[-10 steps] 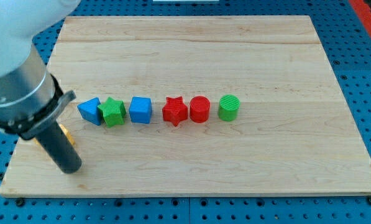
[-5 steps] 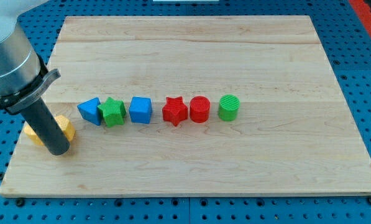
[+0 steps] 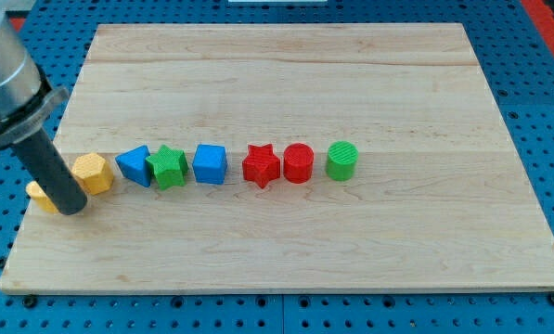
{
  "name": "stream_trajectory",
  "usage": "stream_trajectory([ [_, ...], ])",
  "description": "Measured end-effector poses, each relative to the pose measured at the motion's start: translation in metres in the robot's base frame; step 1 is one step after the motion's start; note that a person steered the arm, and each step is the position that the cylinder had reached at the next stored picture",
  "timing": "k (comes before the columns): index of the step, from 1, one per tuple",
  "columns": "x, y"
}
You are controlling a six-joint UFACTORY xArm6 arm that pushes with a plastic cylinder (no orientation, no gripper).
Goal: Adjust the blue blocks and yellow blocks to form a horizontal line
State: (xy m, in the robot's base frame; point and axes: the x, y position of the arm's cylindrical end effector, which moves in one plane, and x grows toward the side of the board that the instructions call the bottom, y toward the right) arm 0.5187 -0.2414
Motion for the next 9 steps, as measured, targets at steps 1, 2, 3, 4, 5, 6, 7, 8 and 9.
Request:
stream_trajectory([
  [1,-0.006,-0.008],
  [2,-0.006,-0.007],
  [3,-0.01,0.001],
  [4,-0.014,0.013],
  [5,-0.014,0.022],
  [6,0.04,0.018],
  [7,0.048,-0.035],
  [8,0.028,-0.063],
  [9,-0.001,-0.045],
])
